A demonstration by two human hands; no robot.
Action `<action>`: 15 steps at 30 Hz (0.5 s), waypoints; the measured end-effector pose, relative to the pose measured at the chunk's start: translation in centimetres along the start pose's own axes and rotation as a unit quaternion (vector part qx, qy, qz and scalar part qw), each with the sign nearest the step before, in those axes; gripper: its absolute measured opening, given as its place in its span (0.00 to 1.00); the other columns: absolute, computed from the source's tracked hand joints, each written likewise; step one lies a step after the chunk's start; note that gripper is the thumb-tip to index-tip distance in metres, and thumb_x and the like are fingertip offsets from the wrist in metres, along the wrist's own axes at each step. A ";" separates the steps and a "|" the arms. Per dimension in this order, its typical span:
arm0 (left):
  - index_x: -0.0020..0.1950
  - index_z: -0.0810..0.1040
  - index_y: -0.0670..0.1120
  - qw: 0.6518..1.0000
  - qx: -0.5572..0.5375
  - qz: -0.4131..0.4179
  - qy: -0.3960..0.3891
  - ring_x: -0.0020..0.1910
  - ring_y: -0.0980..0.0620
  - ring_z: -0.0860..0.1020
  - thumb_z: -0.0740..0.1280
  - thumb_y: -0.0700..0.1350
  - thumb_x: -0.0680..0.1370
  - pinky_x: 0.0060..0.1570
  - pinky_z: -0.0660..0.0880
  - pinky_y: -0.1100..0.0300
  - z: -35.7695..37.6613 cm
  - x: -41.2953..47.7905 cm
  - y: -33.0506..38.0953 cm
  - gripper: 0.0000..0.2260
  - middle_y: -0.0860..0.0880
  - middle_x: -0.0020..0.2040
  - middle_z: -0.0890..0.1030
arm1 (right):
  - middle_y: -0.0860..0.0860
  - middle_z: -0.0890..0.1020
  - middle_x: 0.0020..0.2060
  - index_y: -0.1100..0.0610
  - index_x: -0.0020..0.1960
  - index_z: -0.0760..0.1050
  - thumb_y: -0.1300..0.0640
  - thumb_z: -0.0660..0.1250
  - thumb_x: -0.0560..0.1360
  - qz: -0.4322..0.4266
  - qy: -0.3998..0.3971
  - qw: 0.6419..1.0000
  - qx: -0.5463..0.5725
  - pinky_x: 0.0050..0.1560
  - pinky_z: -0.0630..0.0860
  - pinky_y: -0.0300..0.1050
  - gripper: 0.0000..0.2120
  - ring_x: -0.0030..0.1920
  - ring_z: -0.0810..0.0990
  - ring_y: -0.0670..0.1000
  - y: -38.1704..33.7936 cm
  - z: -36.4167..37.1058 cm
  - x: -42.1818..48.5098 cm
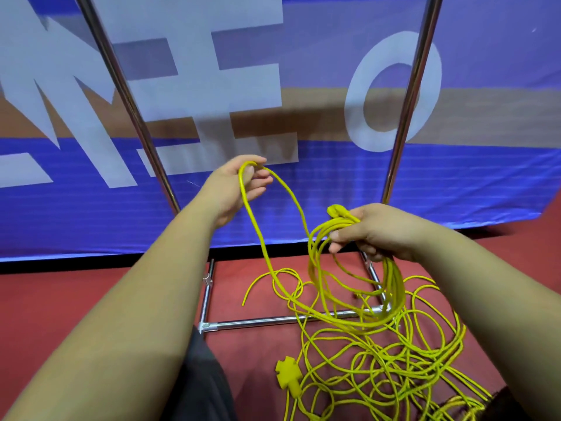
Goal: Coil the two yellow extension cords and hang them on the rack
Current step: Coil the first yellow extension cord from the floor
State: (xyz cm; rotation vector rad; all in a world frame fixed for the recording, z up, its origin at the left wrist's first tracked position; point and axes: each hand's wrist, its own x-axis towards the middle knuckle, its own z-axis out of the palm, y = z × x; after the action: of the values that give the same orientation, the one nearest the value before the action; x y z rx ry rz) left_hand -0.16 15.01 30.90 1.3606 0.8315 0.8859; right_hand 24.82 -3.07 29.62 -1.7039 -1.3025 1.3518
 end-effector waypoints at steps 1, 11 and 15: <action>0.64 0.81 0.44 0.999 -0.022 -0.025 -0.020 0.58 0.45 0.85 0.58 0.39 0.87 0.59 0.82 0.54 0.2 -0.3 0.1 0.12 0.41 0.57 0.86 | 0.57 0.88 0.49 0.61 0.52 0.85 0.54 0.76 0.76 0.009 0.011 1.000 -0.013 0.29 0.64 0.40 0.11 0.28 0.66 0.49 0.1 0.1 0.2; 0.71 0.74 0.43 0.989 0.131 -0.039 -0.060 0.39 0.54 0.77 0.62 0.38 0.85 0.41 0.77 0.57 2.7 -1.7 -1.4 0.14 0.48 0.57 0.87 | 0.60 0.78 0.35 0.53 0.47 0.85 0.47 0.83 0.66 -0.002 0.044 0.999 -0.001 0.40 0.69 0.55 0.15 0.36 0.71 0.58 0.0 -0.4 -0.1; 0.68 0.77 0.46 0.985 0.169 -0.012 -0.027 0.40 0.53 0.77 0.61 0.39 0.84 0.45 0.80 0.55 3.8 -1.9 -1.2 0.13 0.52 0.54 0.88 | 0.48 0.84 0.33 0.54 0.47 0.83 0.55 0.73 0.79 -0.050 0.073 0.995 -0.047 0.29 0.70 0.40 0.03 0.32 0.72 0.51 -0.6 -0.1 -0.5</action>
State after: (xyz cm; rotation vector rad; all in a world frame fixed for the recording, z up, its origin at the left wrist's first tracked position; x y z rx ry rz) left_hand 2.49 11.59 29.84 1.6574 0.9848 0.7071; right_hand 24.74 -3.33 30.37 -1.7395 -1.3673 1.1036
